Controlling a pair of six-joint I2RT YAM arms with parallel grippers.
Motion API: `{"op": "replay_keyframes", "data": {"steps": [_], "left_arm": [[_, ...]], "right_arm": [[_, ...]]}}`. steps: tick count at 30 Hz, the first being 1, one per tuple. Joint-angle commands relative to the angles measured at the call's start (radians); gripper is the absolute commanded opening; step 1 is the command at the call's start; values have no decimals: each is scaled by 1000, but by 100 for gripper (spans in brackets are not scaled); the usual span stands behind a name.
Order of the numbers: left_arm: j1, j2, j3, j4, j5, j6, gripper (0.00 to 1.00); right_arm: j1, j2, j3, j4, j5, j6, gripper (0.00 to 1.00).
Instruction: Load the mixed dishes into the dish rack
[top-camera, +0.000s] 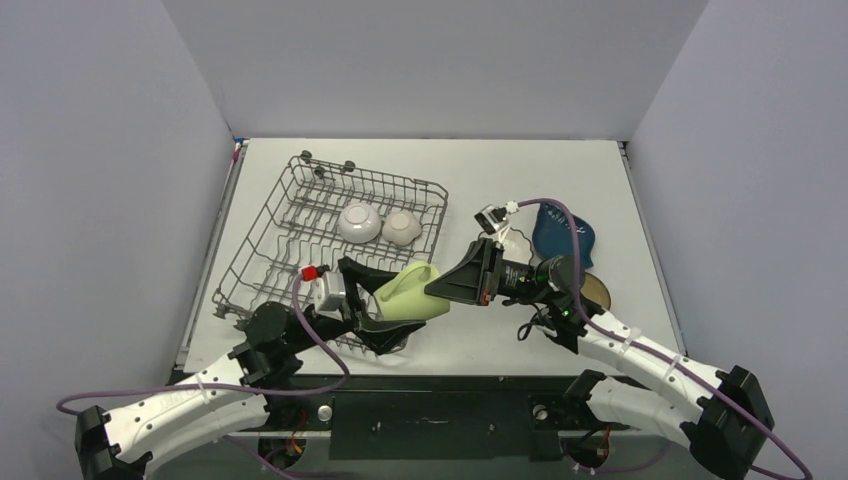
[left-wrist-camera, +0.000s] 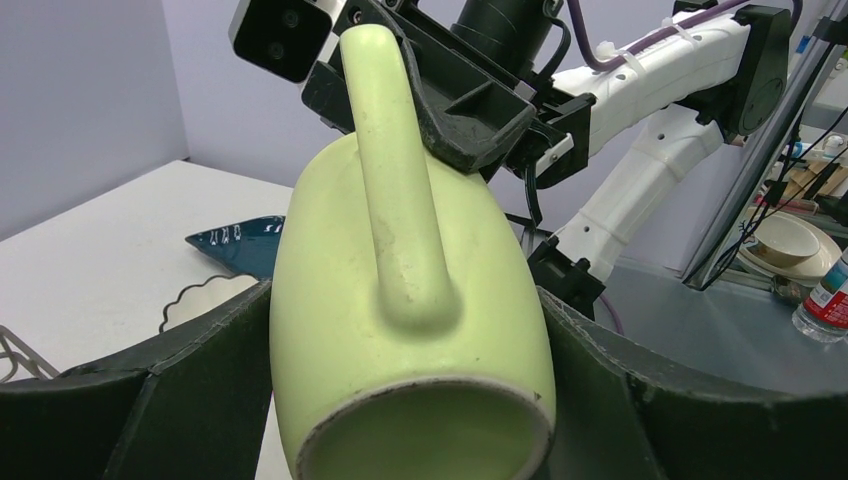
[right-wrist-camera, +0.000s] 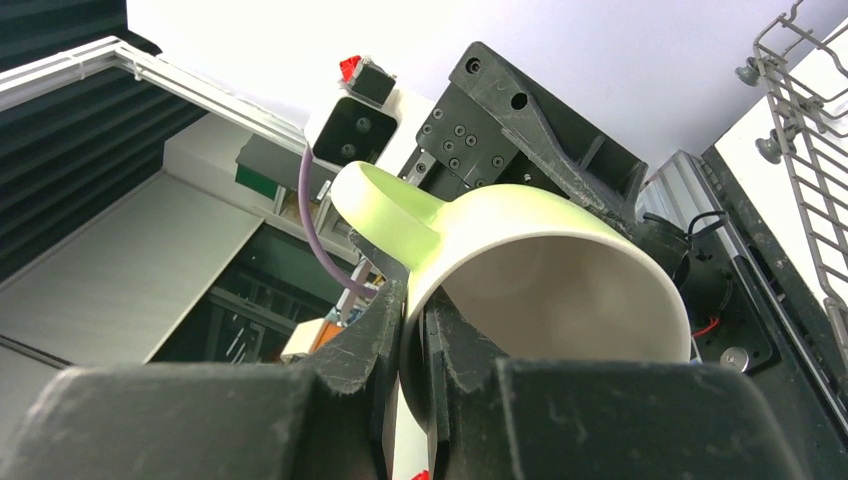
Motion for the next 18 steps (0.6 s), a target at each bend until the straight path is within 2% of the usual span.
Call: {"op": "replay_keyframes", "data": {"steps": [1,2,4,11,18], "left_arm": [[-3,6,67,37,28,-21,29],[-2,9,72,32,22,-25,11],[-2,16,87,2,13,-35,0],[13,21,124,-71,52,-80,0],[74,-15,140,-141,34,-120,0]], "right_arm": [[20,-23,53,20,37,-70,0],[21,-25,55,-11,43,-79,0],[19,-28,61,-51,49,-106,5],[7,-28,60,-61,56,-121,38],[-27,-35,40,-41,64,-96,65]]}}
